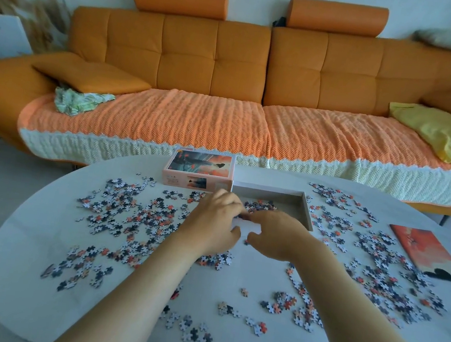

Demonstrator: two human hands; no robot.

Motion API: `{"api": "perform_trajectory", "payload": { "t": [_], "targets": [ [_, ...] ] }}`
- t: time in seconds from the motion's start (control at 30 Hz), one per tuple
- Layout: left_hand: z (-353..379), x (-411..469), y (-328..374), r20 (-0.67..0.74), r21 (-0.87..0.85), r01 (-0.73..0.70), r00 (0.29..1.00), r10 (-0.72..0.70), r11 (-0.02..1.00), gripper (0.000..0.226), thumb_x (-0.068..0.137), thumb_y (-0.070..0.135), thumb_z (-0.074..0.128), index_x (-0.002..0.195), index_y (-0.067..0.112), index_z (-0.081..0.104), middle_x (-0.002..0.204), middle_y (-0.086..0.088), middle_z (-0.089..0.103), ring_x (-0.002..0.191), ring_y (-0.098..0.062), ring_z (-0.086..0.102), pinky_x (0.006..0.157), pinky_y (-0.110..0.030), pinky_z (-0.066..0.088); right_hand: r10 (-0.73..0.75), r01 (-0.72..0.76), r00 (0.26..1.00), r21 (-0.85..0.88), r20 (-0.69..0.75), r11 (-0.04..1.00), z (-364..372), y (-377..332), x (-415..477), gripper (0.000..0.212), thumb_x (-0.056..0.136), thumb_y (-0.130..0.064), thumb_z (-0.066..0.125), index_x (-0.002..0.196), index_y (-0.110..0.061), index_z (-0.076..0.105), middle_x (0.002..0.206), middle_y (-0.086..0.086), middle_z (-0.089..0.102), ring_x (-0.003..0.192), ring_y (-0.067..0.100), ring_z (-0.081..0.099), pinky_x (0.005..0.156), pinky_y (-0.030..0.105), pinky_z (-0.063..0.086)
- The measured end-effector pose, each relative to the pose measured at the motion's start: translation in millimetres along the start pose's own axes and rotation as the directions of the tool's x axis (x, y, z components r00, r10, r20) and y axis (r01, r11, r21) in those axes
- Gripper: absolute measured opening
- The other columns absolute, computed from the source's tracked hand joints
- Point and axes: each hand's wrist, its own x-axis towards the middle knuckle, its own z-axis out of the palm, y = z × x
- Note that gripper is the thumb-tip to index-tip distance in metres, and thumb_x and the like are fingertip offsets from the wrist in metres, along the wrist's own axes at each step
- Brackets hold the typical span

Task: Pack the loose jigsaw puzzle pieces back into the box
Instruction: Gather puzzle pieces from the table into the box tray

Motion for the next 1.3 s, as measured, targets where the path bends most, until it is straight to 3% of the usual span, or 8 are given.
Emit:
{"api": "perform_trajectory", "payload": {
  "t": [0.13, 0.3, 0.47, 0.57, 0.67, 0.83, 0.97, 1.3],
  "targets": [
    [2, 13, 4, 0.170, 0.089, -0.022, 0.985, 0.006, 0.996, 0.023, 0.085, 0.031, 0.051, 0.099, 0.018, 0.064, 0.094, 0.007, 0.058, 0.101, -0.017, 0.050, 0.117, -0.040, 0.017, 0.026, -0.025, 0.999, 0.014, -0.034, 1.000, -4, 12, 1, 0.016, 0.081, -0.033, 0.045, 0.091, -0.038, 0.056, 0.094, -0.011, 0.061, 0.090, 0.020, 0.056, 0.070, 0.030, 0.041],
    [2, 29, 7, 0.233, 0.126, 0.018, 0.971, -0.048, 0.992, 0.020, 0.087, 0.022, 0.048, 0.087, 0.012, 0.065, 0.103, 0.001, 0.058, 0.100, -0.021, 0.048, 0.116, -0.039, 0.018, 0.057, -0.059, 0.997, -0.040, -0.051, 0.997, -17, 23, -2, 0.032, 0.080, -0.035, 0.047, 0.104, -0.027, 0.065, 0.102, -0.005, 0.065, 0.090, 0.019, 0.059, 0.071, 0.031, 0.052],
    [12, 35, 7, 0.223, 0.125, -0.016, 0.975, -0.012, 0.992, 0.041, 0.086, 0.034, 0.050, 0.123, 0.022, 0.063, 0.124, 0.006, 0.053, 0.118, -0.020, 0.045, 0.114, -0.039, 0.021, 0.119, -0.115, 0.993, -0.104, 0.027, 0.988, -15, 25, -3, 0.044, 0.081, -0.036, 0.046, 0.124, -0.036, 0.055, 0.120, -0.005, 0.061, 0.102, 0.019, 0.056, 0.082, 0.033, 0.051],
    [18, 37, 8, 0.270, 0.175, -0.038, 0.963, -0.010, 0.984, 0.043, 0.084, 0.040, 0.050, 0.121, 0.021, 0.062, 0.119, 0.004, 0.058, 0.116, -0.021, 0.049, 0.113, -0.040, 0.022, 0.076, -0.077, 0.997, -0.082, -0.013, 0.994, -13, 27, 0, 0.059, 0.083, -0.036, 0.047, 0.142, -0.038, 0.040, 0.149, -0.012, 0.039, 0.133, 0.018, 0.041, 0.102, 0.037, 0.040],
    [18, 36, 10, 0.252, 0.116, -0.014, 0.967, -0.016, 0.993, 0.044, 0.086, 0.037, 0.051, 0.126, 0.020, 0.057, 0.125, 0.003, 0.058, 0.120, -0.023, 0.049, 0.112, -0.038, 0.022, 0.058, -0.056, 0.997, -0.036, 0.053, 0.998, -13, 26, 0, 0.066, 0.084, -0.036, 0.046, 0.148, -0.042, 0.028, 0.156, -0.016, 0.027, 0.138, 0.015, 0.036, 0.105, 0.036, 0.035],
    [4, 26, 9, 0.127, -0.004, 0.022, 0.992, -0.021, 1.000, 0.058, 0.093, 0.032, 0.053, 0.148, 0.021, 0.038, 0.154, 0.004, 0.033, 0.142, -0.018, 0.026, 0.117, -0.034, 0.013, 0.081, -0.077, 0.996, -0.074, 0.041, 0.994, -19, 26, -3, 0.066, 0.088, -0.037, 0.045, 0.151, -0.035, 0.025, 0.161, -0.011, 0.015, 0.146, 0.015, 0.021, 0.117, 0.041, 0.022],
    [-7, 7, -5, -0.050, -0.061, 0.072, 0.996, -0.076, 0.996, 0.054, 0.095, 0.033, 0.053, 0.146, 0.022, 0.040, 0.148, 0.008, 0.038, 0.138, -0.012, 0.028, 0.118, -0.034, 0.020, -0.075, 0.075, 0.989, 0.000, -0.130, 0.997, -27, 6, -11, 0.063, 0.088, -0.031, 0.049, 0.149, -0.036, 0.032, 0.160, -0.011, 0.019, 0.142, 0.013, 0.029, 0.112, 0.035, 0.027],
    [-47, -86, -62, 0.133, 0.086, 0.461, 0.873, -0.469, 0.883, 0.068, 0.092, 0.064, 0.036, 0.151, 0.033, 0.021, 0.159, 0.008, 0.019, 0.146, -0.018, 0.016, 0.119, -0.049, 0.008, -0.296, 0.311, 0.943, 0.079, -0.154, 0.947, 14, -94, -7, 0.052, 0.093, -0.028, 0.049, 0.144, -0.031, 0.042, 0.156, -0.007, 0.031, 0.139, 0.017, 0.036, 0.111, 0.038, 0.036]
  ]
}}
